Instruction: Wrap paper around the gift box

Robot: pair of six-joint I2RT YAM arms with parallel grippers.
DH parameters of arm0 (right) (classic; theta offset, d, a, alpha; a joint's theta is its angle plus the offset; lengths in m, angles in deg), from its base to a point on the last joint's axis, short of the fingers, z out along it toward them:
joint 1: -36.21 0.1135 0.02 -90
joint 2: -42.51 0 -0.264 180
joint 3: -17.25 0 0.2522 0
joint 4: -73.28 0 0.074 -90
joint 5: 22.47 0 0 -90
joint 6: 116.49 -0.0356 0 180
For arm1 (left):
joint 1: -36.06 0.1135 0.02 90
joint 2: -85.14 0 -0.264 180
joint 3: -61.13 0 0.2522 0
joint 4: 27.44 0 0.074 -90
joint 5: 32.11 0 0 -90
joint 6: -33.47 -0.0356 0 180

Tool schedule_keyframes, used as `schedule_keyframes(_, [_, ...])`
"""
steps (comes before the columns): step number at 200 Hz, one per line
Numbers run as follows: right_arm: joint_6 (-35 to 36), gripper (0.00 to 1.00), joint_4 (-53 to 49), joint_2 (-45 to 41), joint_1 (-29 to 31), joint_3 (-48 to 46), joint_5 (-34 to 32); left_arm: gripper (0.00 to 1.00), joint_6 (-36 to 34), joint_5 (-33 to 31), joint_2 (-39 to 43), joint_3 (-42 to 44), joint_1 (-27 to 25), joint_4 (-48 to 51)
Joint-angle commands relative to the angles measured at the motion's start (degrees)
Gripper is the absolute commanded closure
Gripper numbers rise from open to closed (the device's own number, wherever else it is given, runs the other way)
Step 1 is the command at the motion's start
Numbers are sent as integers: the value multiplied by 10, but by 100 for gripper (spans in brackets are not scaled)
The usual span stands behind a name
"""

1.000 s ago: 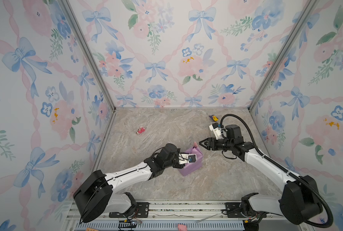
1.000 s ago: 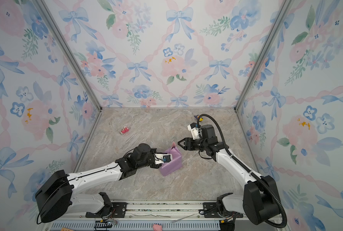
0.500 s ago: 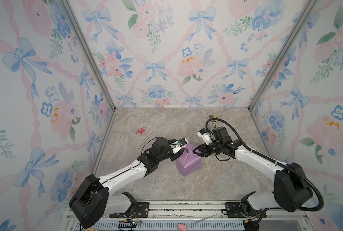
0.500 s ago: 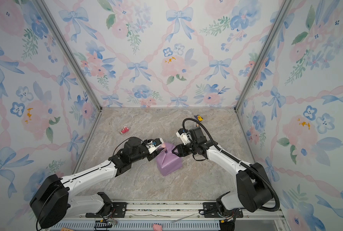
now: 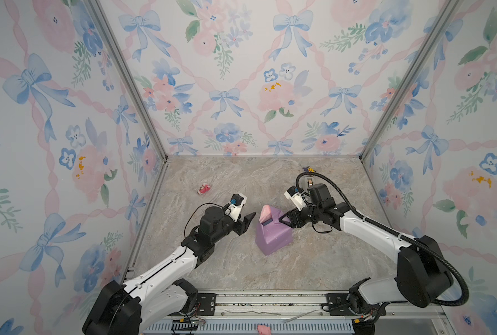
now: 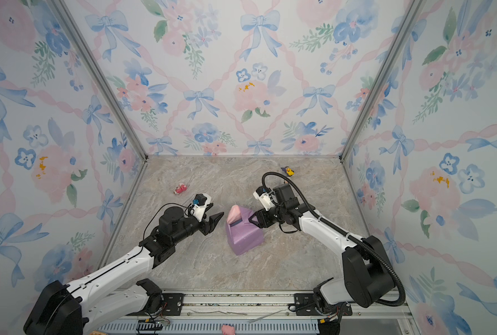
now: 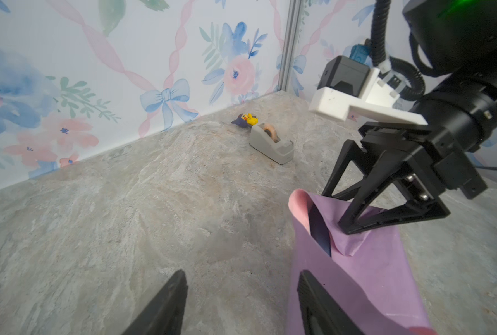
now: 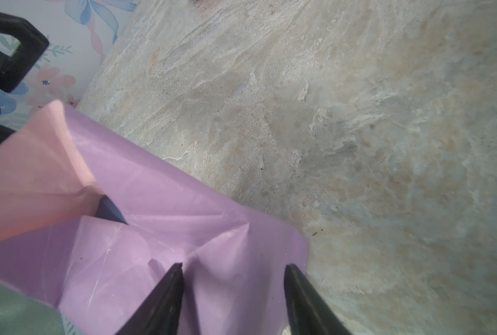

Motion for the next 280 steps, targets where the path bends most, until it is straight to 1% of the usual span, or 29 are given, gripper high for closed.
schedule_keyframes(1, [16, 43, -42, 21, 10, -9, -13, 37, 79, -27, 28, 23, 4, -26])
schedule_keyframes(15, [16, 43, -40, 22, 10, -10, -13, 38, 86, -4, 41, 34, 4, -27])
schedule_keyframes(33, [16, 43, -38, 22, 10, -12, -12, 39, 73, 52, 39, 44, 4, -24])
schedule_keyframes(45, [18, 43, -38, 22, 10, -12, -10, 39, 62, 91, 24, 44, 3, -22])
schedule_keyframes(64, [21, 43, -39, 19, 10, -12, -8, 39, 57, 122, -16, 28, 3, -18])
schedule_keyframes(81, [25, 43, -39, 17, 10, -14, -5, 40, 54, 133, -46, 7, 3, -19])
schedule_keyframes(109, [32, 43, -32, 15, 10, -18, 7, 43, 45, 149, -90, -27, 4, -19])
schedule_keyframes(169, [46, 43, -39, 18, 9, -17, 15, 49, 32, 202, -165, -58, 4, -18])
schedule_keyframes(199, [49, 43, -41, 21, 9, -19, 18, 62, 19, 235, -187, -68, 4, -19])
schedule_keyframes(207, [50, 43, -43, 22, 9, -18, 18, 66, 14, 246, -191, -72, 4, -19])
schedule_keyframes(221, [51, 43, -45, 24, 9, -17, 21, 79, 6, 265, -196, -77, 3, -19])
schedule_keyframes(240, [54, 43, -49, 26, 9, -17, 23, 88, -17, 279, -200, -84, 3, -18])
schedule_keyframes(260, [59, 43, -52, 29, 7, -16, 23, 99, -47, 276, -202, -91, 0, -17])
schedule_keyframes(272, [60, 43, -52, 33, 5, -17, 26, 100, -76, 260, -197, -95, -8, -8])
schedule_keyframes(280, [61, 43, -51, 34, 3, -18, 29, 100, -109, 246, -192, -96, -19, 2])
